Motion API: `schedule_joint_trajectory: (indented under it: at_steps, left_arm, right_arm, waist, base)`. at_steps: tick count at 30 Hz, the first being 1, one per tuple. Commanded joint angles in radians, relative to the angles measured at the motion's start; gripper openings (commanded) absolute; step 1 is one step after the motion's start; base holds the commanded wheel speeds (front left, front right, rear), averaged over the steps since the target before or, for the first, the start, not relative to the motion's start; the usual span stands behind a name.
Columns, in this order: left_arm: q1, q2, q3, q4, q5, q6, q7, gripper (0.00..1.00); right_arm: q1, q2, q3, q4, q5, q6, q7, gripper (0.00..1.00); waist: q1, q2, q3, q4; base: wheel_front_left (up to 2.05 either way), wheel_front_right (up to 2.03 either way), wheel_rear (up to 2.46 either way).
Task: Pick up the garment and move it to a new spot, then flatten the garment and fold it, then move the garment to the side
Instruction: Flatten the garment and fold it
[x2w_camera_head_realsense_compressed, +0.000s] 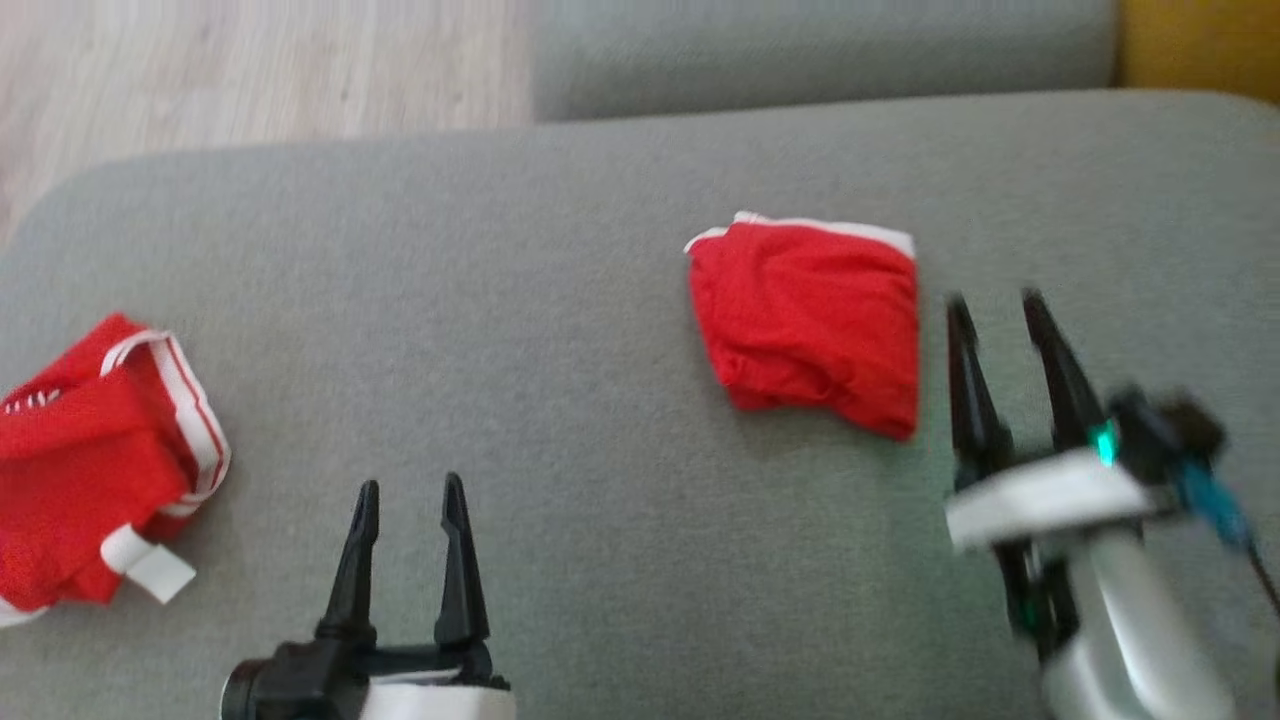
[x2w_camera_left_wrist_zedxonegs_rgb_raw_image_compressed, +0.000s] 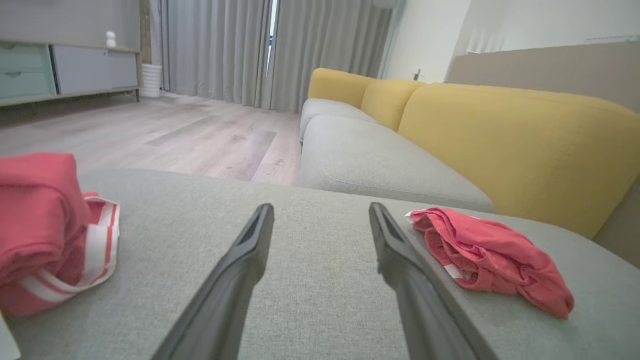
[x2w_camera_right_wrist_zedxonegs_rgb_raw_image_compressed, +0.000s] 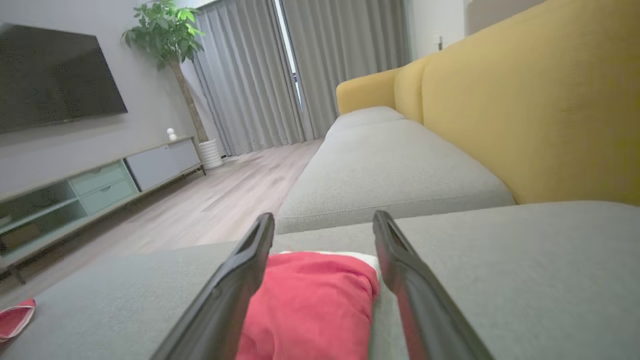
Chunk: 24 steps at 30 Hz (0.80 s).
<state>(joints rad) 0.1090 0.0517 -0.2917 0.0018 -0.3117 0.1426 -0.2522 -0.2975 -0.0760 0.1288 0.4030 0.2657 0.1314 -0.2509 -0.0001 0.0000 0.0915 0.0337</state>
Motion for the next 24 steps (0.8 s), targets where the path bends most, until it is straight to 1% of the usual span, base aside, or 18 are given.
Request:
schedule_joint_trajectory:
  at_steps: [1,2,4,5,9,15,24]
  left_arm:
    - [-0.016,-0.001,0.028,-0.024,0.033,0.010,-0.010,1.00]
    - [-0.010,-0.001,0.026,-0.020,0.051,0.014,-0.010,1.00]
    - [-0.001,-0.001,0.023,-0.015,0.088,0.023,-0.010,1.00]
    - [0.008,-0.001,0.019,-0.022,0.111,0.025,-0.010,1.00]
    - [0.025,-0.001,0.015,-0.033,0.129,0.020,-0.010,1.00]
    - [0.053,-0.001,0.005,-0.033,0.148,0.016,-0.010,1.00]
    - [0.074,-0.001,0.006,-0.027,0.168,0.021,-0.010,1.00]
  right_arm:
    - [0.042,0.017,0.008,-0.081,0.008,-0.001,-0.010,1.00]
    - [0.089,0.017,-0.001,-0.127,0.019,-0.001,-0.011,1.00]
    - [0.176,0.008,-0.001,-0.198,0.002,-0.001,-0.011,1.00]
    - [0.248,0.010,-0.019,-0.250,0.001,-0.001,-0.011,1.00]
    - [0.349,0.014,-0.035,-0.322,-0.051,-0.001,-0.011,1.00]
    - [0.434,0.020,-0.038,-0.351,-0.103,-0.001,-0.011,1.00]
    - [0.452,0.024,-0.067,-0.367,-0.129,-0.001,-0.011,1.00]
  waist:
    - [0.0001,0.0000,-0.042,-0.033]
    - [0.0001,0.0000,-0.053,-0.037]
    - [0.0001,0.0000,-0.078,-0.044]
    - [0.0001,0.0000,-0.092,-0.050]
    - [0.0001,0.0000,-0.113,-0.051]
    - [0.0001,0.0000,-0.140,-0.037]
    - [0.0001,0.0000,-0.154,-0.027]
  base:
    - [0.00,0.00,0.00]
    - [0.00,0.00,0.00]
    - [0.00,0.00,0.00]
    - [0.00,0.00,0.00]
    - [0.00,0.00,0.00]
    - [0.00,0.00,0.00]
    - [0.00,0.00,0.00]
